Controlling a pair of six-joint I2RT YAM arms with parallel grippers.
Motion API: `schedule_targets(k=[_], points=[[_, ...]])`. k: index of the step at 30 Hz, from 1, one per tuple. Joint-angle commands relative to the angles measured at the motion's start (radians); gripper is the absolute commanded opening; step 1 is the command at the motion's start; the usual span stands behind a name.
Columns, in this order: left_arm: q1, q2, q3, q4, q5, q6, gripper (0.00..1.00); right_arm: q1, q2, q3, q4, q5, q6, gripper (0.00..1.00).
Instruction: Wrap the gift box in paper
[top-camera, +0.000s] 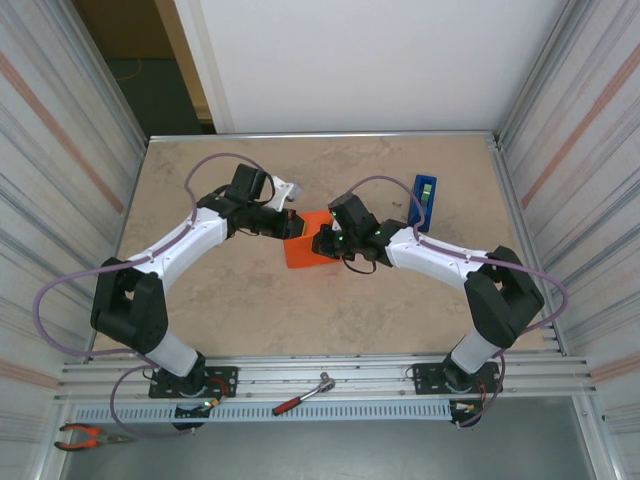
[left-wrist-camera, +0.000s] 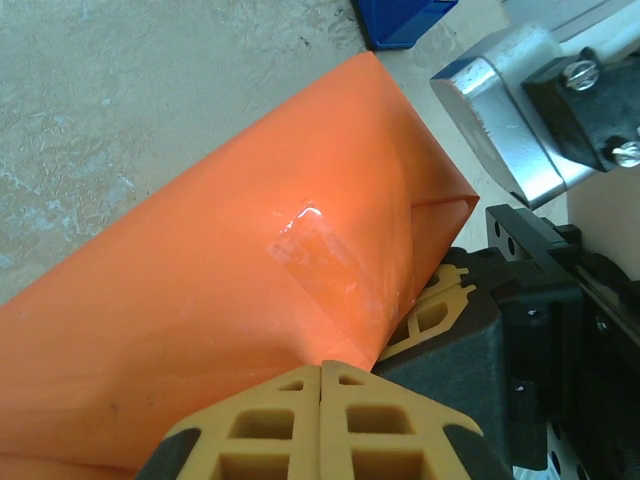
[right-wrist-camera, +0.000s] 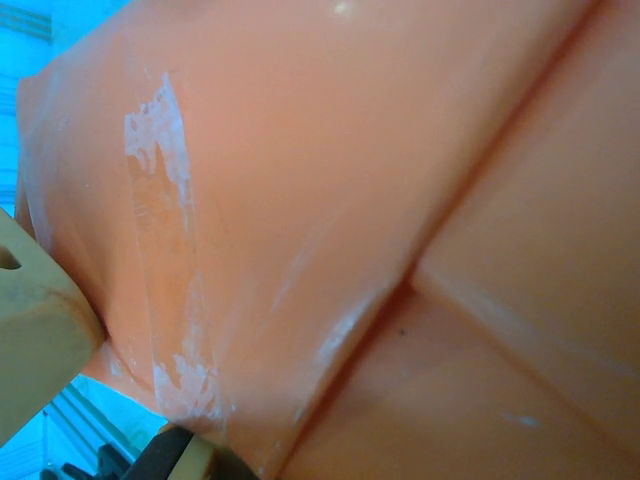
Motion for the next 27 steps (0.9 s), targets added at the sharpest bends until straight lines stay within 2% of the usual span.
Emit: schedule_targets(k=[1, 10, 16, 27], points=[[-0.002, 0.047, -0.059, -0.093, -0.059, 0.022, 0.00, -0.009, 0.001, 0.004, -0.004, -0.043, 0.006, 0.00], [-0.002, 0.049, -0.061, -0.089, -0.059, 0.020, 0.00, -0.038, -0.157, -0.146, -0.048, -0.029, 0.018, 0.00], [-0.001, 0.052, -0.061, -0.087, -0.059, 0.020, 0.00, -0.056, -0.244, -0.137, -0.072, -0.014, 0.020, 0.00], [-0.005, 0.061, -0.060, -0.088, -0.059, 0.020, 0.00, -0.014, -0.198, -0.064, 0.016, 0.017, 0.038, 0.00]])
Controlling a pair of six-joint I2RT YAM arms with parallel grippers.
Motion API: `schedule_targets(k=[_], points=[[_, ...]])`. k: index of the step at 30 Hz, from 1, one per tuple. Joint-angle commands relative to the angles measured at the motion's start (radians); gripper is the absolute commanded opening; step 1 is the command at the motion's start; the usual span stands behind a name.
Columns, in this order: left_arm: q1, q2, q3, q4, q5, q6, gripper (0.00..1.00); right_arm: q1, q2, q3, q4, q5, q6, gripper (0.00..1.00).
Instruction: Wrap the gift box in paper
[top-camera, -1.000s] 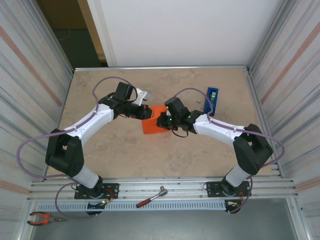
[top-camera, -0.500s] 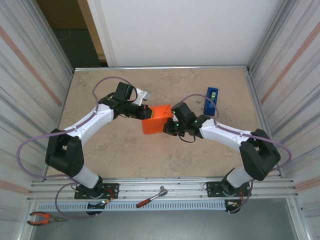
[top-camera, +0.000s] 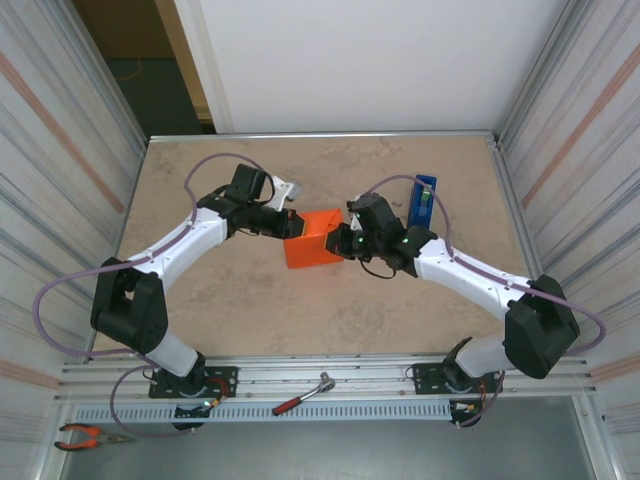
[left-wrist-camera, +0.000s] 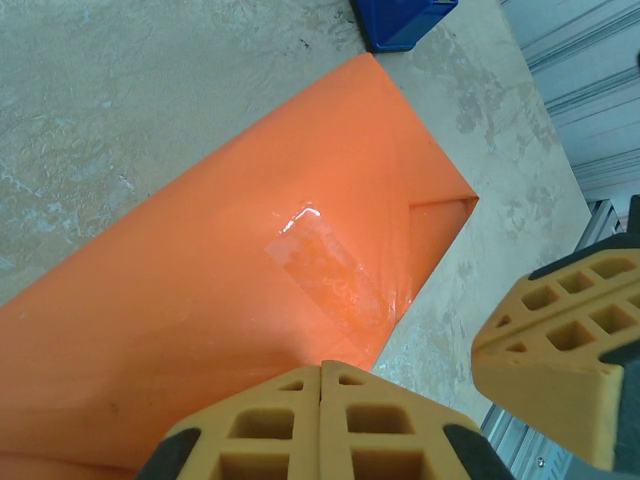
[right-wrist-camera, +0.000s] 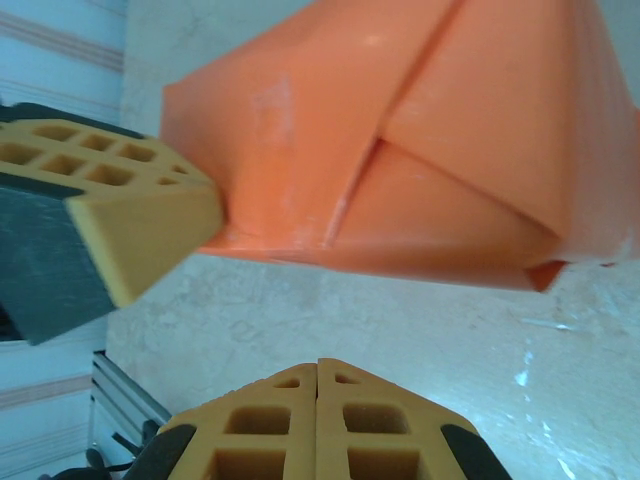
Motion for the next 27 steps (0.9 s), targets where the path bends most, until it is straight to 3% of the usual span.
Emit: schedule_targets(k=[1, 27], points=[[-0.007, 0.061, -0.057, -0.093, -0.060, 0.020, 0.00, 0.010, 0.032, 0.033, 0.045, 0.028, 0.034, 0.00], [-0.012, 0.066, -0.060, -0.093, -0.060, 0.022, 0.00, 0.037, 0.140, 0.002, 0.194, 0.126, 0.091, 0.00]])
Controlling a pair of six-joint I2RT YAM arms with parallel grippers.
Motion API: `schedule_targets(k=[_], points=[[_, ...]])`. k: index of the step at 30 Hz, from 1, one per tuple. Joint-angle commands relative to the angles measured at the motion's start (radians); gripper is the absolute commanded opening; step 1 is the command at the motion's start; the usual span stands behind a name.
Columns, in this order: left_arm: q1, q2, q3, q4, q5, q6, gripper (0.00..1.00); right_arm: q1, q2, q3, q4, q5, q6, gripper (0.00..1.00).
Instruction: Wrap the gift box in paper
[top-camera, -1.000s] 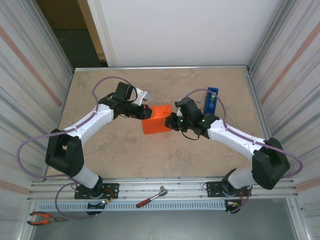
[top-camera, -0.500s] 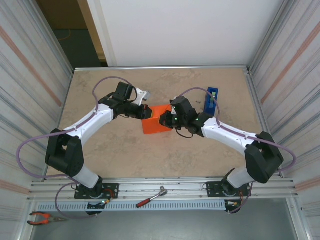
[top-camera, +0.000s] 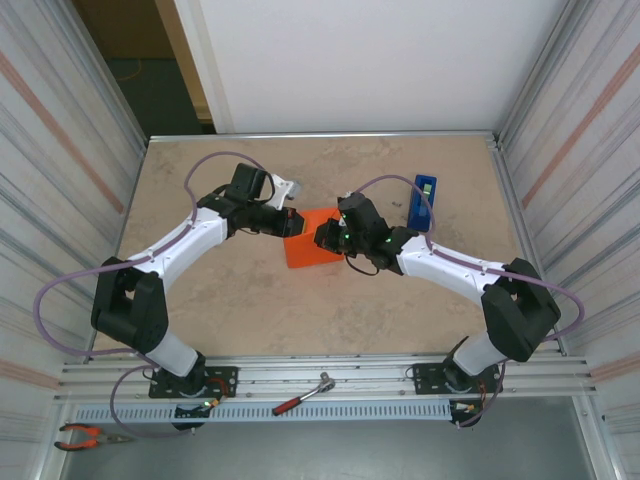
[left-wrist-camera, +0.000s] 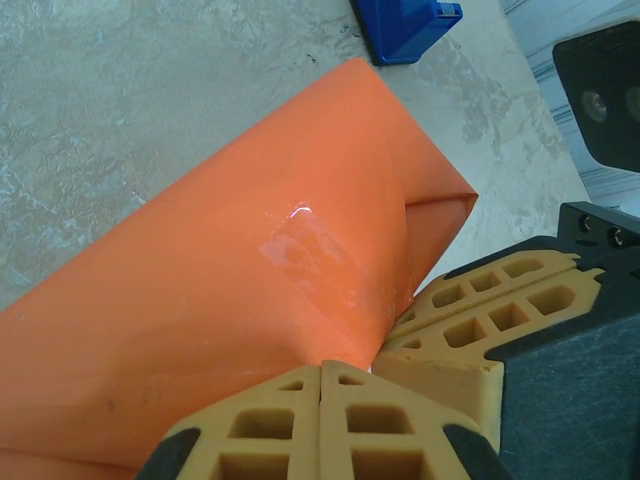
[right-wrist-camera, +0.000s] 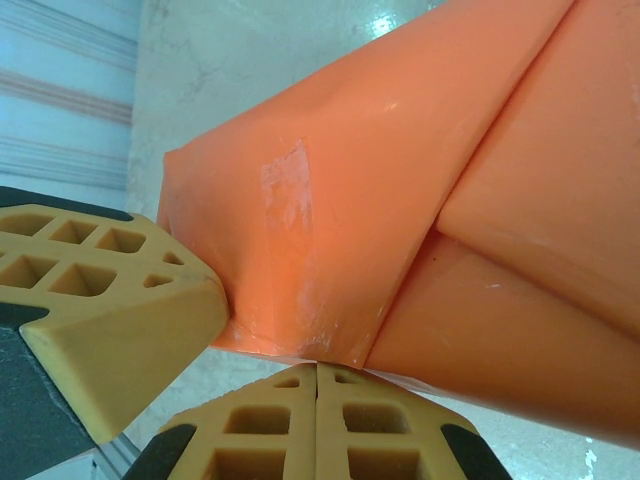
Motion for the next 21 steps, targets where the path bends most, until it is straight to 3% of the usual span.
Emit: schedule_targets(k=[1, 13, 21], points=[[-0.013, 0.064, -0.059, -0.116, -0.044, 0.018, 0.00, 0.005, 0.018, -0.009, 0.028, 0.033, 0.023, 0.00], [-0.013, 0.065, -0.057, -0.118, -0.045, 0.020, 0.00, 0.022, -0.039, -0.047, -0.005, 0.013, 0.020, 0.00], [-0.012, 0.065, -0.058, -0.117, -0.043, 0.018, 0.00, 0.022, 0.006, -0.014, 0.003, 0.037, 0.007, 0.00]])
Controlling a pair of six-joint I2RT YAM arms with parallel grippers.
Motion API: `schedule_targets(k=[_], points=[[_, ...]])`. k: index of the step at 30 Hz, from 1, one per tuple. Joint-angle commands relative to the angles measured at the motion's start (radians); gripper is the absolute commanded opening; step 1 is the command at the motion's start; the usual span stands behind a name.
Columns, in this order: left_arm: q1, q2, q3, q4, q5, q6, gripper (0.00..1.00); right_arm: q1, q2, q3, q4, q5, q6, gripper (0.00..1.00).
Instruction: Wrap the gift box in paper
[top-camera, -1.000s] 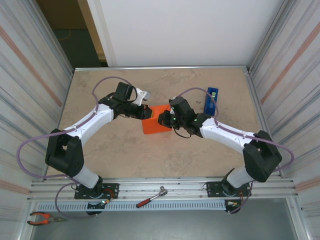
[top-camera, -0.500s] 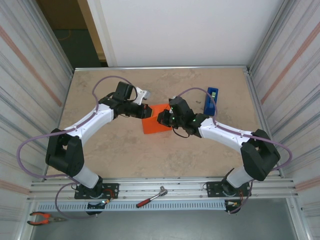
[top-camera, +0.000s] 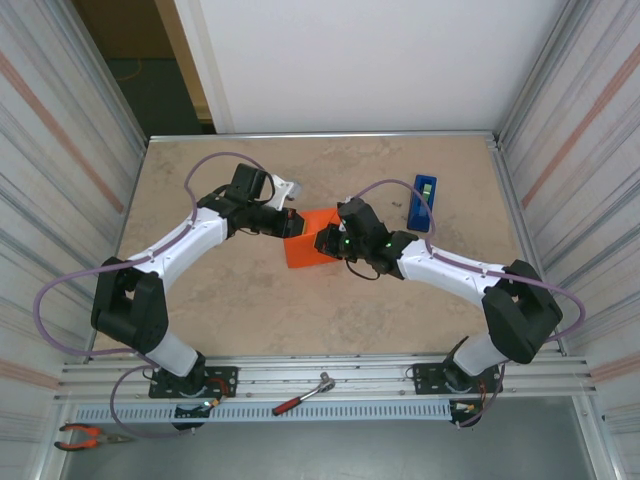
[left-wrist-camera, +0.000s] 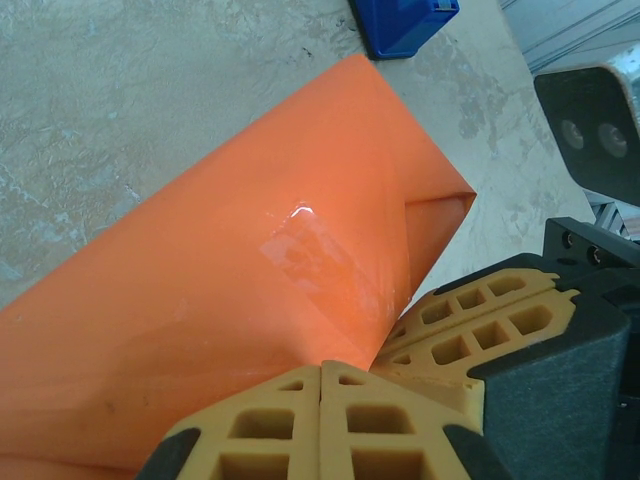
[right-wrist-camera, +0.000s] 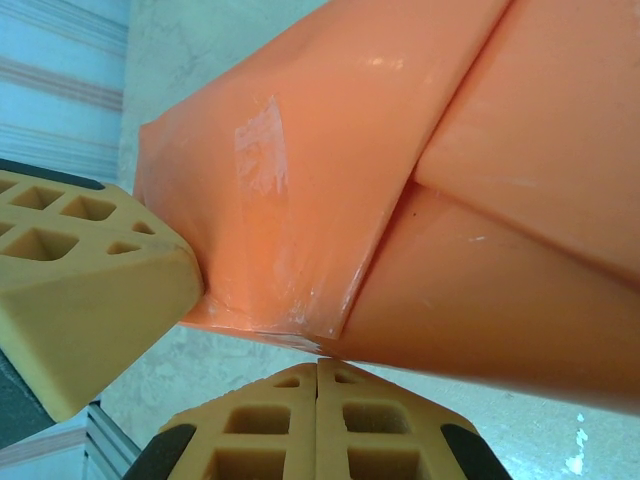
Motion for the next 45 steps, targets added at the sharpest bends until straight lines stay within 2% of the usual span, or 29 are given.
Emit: schedule_targets(k=[1, 10, 17, 18, 24, 27, 29, 31, 32, 34, 39, 45], points=[[-0.012, 0.064, -0.059, -0.107, -0.053, 0.019, 0.00, 0.003, 0.029, 0.027, 0.005, 0.036, 0.004, 0.00], [-0.012, 0.057, -0.062, -0.106, -0.052, 0.019, 0.00, -0.021, 0.078, 0.049, 0.067, 0.048, -0.005, 0.00], [-0.009, 0.035, -0.018, -0.124, -0.039, 0.007, 0.00, -0.034, -0.018, -0.001, 0.004, 0.025, -0.019, 0.00], [-0.007, 0.031, 0.002, -0.129, -0.031, 0.004, 0.03, -0.038, -0.044, -0.021, -0.006, 0.028, -0.019, 0.00], [0.009, 0.003, 0.138, -0.149, -0.030, -0.011, 0.47, -0.086, -0.208, -0.110, -0.087, 0.041, -0.029, 0.00], [0.026, -0.030, 0.181, -0.133, -0.028, -0.024, 0.63, -0.124, -0.283, -0.136, -0.145, 0.044, -0.045, 0.00], [0.036, -0.062, 0.185, -0.123, -0.040, -0.026, 0.75, -0.154, -0.327, -0.152, -0.179, 0.045, -0.058, 0.14], [0.048, -0.100, 0.167, -0.119, -0.059, -0.026, 0.86, -0.192, -0.364, -0.165, -0.206, 0.027, -0.075, 0.42], [0.054, -0.121, 0.150, -0.117, -0.074, -0.028, 0.96, -0.206, -0.378, -0.168, -0.220, 0.017, -0.083, 0.51], [0.070, -0.171, 0.098, -0.107, -0.104, -0.041, 0.99, -0.241, -0.396, -0.161, -0.252, -0.024, -0.111, 0.66], [0.091, -0.303, -0.092, -0.045, -0.188, -0.085, 0.99, -0.263, -0.391, -0.096, -0.350, -0.088, -0.210, 0.86], [0.090, -0.395, -0.327, 0.038, -0.186, -0.155, 0.99, -0.223, -0.291, -0.077, -0.361, -0.118, -0.293, 0.90]])
